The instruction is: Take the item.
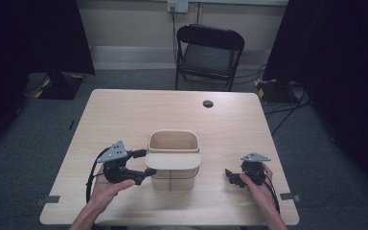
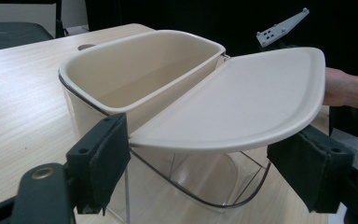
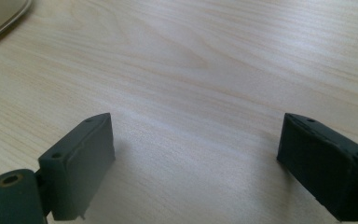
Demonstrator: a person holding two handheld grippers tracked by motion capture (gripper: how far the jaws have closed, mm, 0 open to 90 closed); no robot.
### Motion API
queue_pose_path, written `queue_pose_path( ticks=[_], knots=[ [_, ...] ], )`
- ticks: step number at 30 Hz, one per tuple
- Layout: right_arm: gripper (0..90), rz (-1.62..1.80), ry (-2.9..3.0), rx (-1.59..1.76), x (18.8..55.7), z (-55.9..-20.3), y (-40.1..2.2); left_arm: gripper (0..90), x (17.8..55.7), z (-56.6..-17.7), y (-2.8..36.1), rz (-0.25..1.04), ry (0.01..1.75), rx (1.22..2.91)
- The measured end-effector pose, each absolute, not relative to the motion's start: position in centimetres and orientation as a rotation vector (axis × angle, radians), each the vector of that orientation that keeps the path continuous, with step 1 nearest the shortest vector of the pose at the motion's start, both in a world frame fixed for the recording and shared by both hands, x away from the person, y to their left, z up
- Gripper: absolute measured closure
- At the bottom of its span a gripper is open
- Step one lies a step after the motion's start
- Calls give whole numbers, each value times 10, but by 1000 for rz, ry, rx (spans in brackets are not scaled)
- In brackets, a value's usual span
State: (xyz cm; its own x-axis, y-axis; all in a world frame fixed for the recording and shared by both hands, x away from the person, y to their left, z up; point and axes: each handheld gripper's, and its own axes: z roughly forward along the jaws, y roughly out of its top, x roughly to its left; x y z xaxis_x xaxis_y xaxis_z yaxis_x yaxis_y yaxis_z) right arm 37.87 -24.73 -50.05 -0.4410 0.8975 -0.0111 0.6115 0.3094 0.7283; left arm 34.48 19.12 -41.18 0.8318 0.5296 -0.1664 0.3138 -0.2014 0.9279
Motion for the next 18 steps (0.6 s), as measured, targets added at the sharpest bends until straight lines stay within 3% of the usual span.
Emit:
queue_pose_path(
  ticks=[18],
  knots=[
    [97, 926, 2166, 1338, 379, -501, -247, 195, 350, -409, 189, 223, 641, 1800]
  ],
)
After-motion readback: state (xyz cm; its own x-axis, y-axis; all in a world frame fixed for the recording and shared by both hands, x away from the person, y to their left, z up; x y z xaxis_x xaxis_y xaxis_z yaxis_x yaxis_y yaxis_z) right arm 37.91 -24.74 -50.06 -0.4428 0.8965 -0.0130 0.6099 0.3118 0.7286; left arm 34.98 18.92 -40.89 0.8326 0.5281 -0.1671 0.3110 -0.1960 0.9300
